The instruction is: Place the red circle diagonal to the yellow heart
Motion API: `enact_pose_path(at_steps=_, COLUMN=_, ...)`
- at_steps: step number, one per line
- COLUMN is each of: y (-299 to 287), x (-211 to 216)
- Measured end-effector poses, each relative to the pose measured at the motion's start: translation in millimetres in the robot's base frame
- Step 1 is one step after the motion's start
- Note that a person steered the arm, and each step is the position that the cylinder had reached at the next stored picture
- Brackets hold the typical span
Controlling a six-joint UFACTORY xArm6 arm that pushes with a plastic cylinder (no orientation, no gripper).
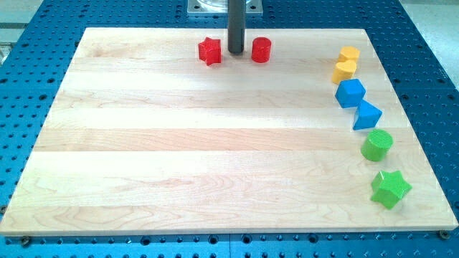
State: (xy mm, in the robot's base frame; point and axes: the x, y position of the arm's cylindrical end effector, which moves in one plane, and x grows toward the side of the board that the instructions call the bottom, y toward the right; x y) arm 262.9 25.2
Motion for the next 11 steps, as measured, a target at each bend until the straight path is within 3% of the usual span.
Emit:
enact_pose_path(at_steps=1, y=4, x=3)
enact_pose_path(at_steps=2, y=50, x=2)
enact_pose_path(at_steps=3, y=29, x=-1)
enact_pose_path(at_steps=6, y=88, x=7)
enact_pose_path(at_steps=8, y=90, x=18)
enact_pose_path(at_steps=11, y=145, x=-13)
